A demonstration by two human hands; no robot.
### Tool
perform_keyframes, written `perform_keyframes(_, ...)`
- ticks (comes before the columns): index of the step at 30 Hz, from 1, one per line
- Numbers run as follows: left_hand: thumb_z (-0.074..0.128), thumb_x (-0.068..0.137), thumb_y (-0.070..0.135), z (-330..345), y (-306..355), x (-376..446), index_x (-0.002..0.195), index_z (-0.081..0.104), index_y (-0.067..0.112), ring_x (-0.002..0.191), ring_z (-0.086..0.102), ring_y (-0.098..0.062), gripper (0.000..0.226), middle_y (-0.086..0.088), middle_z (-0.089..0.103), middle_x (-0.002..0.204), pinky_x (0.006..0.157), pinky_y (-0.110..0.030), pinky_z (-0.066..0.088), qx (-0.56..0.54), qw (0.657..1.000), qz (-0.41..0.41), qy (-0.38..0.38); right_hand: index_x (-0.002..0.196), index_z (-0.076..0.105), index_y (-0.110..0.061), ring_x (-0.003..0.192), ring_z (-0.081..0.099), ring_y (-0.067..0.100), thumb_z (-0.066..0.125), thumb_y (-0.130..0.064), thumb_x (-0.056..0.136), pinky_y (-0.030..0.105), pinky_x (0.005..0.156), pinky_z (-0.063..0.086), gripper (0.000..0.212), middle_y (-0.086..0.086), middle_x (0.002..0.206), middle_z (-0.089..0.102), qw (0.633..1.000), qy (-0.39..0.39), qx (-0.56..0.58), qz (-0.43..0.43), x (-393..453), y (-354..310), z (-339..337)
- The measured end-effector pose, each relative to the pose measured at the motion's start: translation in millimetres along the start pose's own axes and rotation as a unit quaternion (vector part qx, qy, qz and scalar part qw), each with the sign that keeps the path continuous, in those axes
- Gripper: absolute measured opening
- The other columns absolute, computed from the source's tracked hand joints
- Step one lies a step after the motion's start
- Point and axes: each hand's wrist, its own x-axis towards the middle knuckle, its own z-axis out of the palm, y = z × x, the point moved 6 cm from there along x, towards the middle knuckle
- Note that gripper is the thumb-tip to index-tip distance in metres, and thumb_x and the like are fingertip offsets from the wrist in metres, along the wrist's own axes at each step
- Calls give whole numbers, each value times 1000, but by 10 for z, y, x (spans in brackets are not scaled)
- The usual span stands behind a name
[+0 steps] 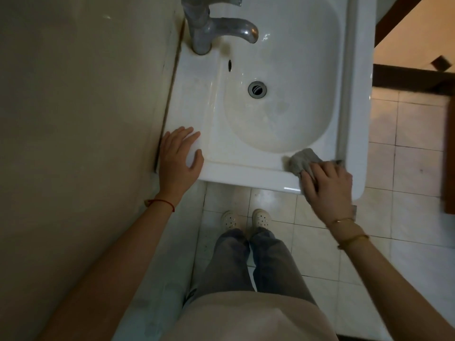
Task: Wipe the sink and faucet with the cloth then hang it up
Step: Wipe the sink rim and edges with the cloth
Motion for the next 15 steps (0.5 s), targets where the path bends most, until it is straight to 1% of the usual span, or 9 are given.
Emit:
perform_keyframes(2,55,92,19,1,-2,-4,131,61,13,134,48,-25,39,-5,58,137,119,-49,27,-3,1000,-2,-1,98,62,-14,95,53,34,37,-42,96,45,89,38,38,11,98,62,1000,6,5,26,45,-290,113)
perform_keyframes(4,55,92,19,1,2,8,130,62,13,133,48,-26,39,-6,59,137,119,-49,28,-2,1000,0,-2,103,64,-17,99,53,33,37,-44,95,44,94,34,39,9,105,63,1000,-17,20,-2,114,-789,314)
perform_keyframes(6,55,92,19,-2,3,11,130,62,13,133,48,-26,39,-6,58,137,119,-48,28,-2,1000,0,-3,103,65,-18,96,55,33,39,-44,94,45,94,36,37,8,104,64,999,-22,31,-39,159,-1133,448)
perform_keyframes(7,55,92,19,-3,7,3,130,62,12,133,48,-27,39,-7,58,138,119,-48,27,-2,1000,-1,-4,102,65,-18,92,55,32,41,-43,95,46,93,39,36,7,102,64,998,-14,33,-60,176,-1200,453)
perform_keyframes(9,54,93,20,0,35,-13,131,60,12,135,46,-28,40,-8,57,139,120,-49,26,1,1000,-7,-9,107,64,-16,88,56,32,44,-43,95,46,89,43,35,8,101,64,992,-6,38,-117,173,-1157,403)
perform_keyframes(11,52,93,22,13,107,-59,132,59,12,139,41,-28,41,-8,54,142,121,-51,21,16,1000,-21,-16,113,63,-15,89,55,33,45,-43,95,44,85,44,37,8,103,64,987,-13,28,-161,143,-941,326)
perform_keyframes(13,51,94,24,46,259,-133,133,58,12,141,38,-26,41,-7,53,143,122,-52,18,24,999,-27,-18,114,62,-14,91,54,33,44,-43,96,41,81,41,39,8,104,64,987,-18,15,-159,118,-629,247)
perform_keyframes(15,50,94,24,120,488,-197,131,59,12,140,40,-25,40,-7,54,142,123,-51,18,9,999,-35,-25,114,63,-13,91,54,32,43,-44,96,40,81,38,41,9,104,64,988,-16,-2,-154,81,-315,154)
